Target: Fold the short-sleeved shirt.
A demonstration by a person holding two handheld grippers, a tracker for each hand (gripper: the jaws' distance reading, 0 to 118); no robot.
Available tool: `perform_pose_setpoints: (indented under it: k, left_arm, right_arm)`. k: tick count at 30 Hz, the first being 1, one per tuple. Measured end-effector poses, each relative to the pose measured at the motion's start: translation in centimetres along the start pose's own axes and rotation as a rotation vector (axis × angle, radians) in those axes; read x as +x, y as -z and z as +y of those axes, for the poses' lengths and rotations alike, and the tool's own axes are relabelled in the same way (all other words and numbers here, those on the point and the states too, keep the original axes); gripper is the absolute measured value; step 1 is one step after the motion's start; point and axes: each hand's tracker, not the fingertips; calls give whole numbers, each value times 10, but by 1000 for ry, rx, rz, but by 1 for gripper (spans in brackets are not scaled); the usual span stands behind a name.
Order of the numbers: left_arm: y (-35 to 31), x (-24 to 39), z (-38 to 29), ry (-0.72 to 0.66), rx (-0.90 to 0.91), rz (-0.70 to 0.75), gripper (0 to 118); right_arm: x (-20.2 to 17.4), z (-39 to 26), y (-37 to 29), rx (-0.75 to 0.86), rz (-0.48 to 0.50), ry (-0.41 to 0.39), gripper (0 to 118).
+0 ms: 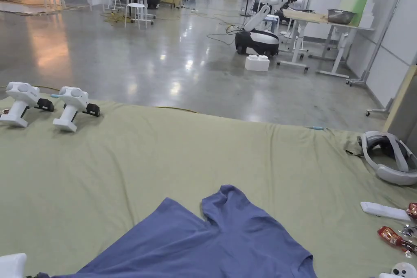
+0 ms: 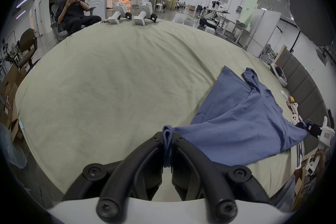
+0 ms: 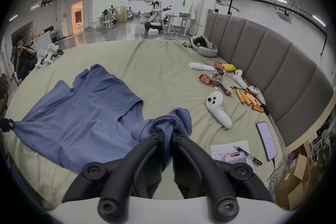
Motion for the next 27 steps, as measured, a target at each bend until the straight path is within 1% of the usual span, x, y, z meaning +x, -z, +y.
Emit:
perform_pose_setpoints:
  k: [1,2,3,4,5,6,9,11,13,15,16,18,21,22,23,24,25,26,27]
  left_arm:
    - [-3,1,1,-1,15,1,13]
    - [-9,3,4,-2,50,-1,27]
    - [-15,5,9,9,81,14,51]
    - [-19,7,14,23,98,29,74]
    - [-27,10,15,38,117,31,77]
    - [-34,12,20,56,166,36,77]
    - [-49,29,33,113,228,61,77]
    - [-59,44,42,136,284,31,77]
    - [-65,63,48,148,337,-6,76]
    - [-72,88,54,171,412,-6,75]
    - [-75,98,56,189,446,-6,73]
    - [-68,112,59,228,517,4,62]
    - [-74,141,59,235,603,-5,55]
    - [-76,147,59,232,621,-15,43]
    - [-77,152,60,222,644,-12,28]
    - [-78,157,61,210,665,1,27]
    - [-77,161,60,202,680,-7,23]
    - [-77,164,60,199,705,-4,9]
    - [-78,167,60,198,737,17,2]
  right_arm:
    - [-2,1,-3,12,-8,-2,23]
    - [-4,5,-10,39,-19,-5,44]
    - [-6,10,-16,64,-17,-8,62]
    - [-8,14,-20,80,-19,-16,72]
    - [-12,20,-26,109,-23,-27,73]
    - [-15,26,-31,140,-22,-32,73]
    - [-32,43,-50,243,22,-21,73]
    - [-51,55,-62,309,45,-12,73]
    - [-71,64,-73,373,90,5,72]
    - [-93,72,-79,444,164,21,71]
    - [-103,74,-82,467,174,25,70]
    - [-123,78,-87,524,188,24,63]
    - [-143,81,-94,585,174,48,56]
    - [-146,82,-95,599,175,61,45]
    - [-150,83,-95,608,169,66,36]
    - [-153,84,-96,606,169,64,30]
    - [-154,85,-96,612,186,68,21]
    - [-156,87,-96,612,189,66,14]
    - [-157,87,-96,616,200,68,11]
